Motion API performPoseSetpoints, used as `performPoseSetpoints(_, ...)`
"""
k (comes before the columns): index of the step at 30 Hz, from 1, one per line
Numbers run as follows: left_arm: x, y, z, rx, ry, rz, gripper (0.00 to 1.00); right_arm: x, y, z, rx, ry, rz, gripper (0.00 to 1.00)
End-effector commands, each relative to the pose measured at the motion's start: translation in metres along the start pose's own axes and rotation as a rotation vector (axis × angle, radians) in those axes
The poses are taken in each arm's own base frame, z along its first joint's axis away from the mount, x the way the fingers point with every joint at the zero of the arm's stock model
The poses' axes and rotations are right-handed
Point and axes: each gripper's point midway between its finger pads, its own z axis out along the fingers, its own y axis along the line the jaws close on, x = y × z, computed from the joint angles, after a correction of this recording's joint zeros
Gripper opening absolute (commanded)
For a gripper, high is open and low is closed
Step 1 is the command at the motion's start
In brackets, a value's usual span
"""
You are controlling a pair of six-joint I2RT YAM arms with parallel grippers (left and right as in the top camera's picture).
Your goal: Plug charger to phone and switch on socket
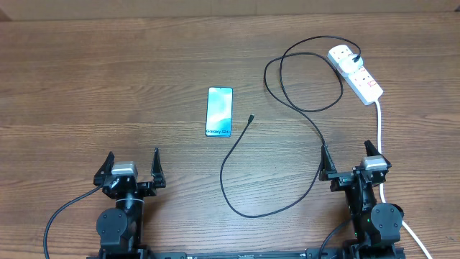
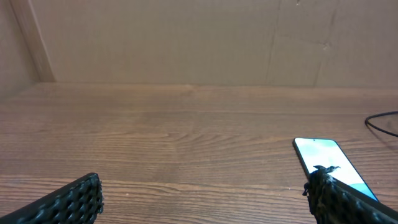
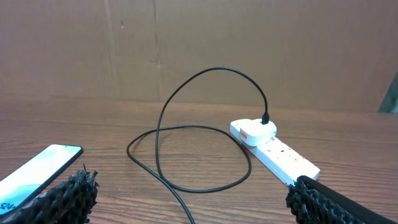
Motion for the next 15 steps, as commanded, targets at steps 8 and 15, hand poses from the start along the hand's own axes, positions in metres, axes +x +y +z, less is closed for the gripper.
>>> performPoseSetpoints(8, -0.003, -0.023, -0.002, 0.133, -0.011, -0.107, 1.0, 0.002, -0.003, 0.0, 0.014, -0.003, -0.005, 1.0)
performPoseSetpoints(15, -0.012, -0.063, -0.012, 0.373, 0.054, -0.546, 1.0, 0.002, -0.003, 0.0, 0.014, -0.003, -0.005, 1.0)
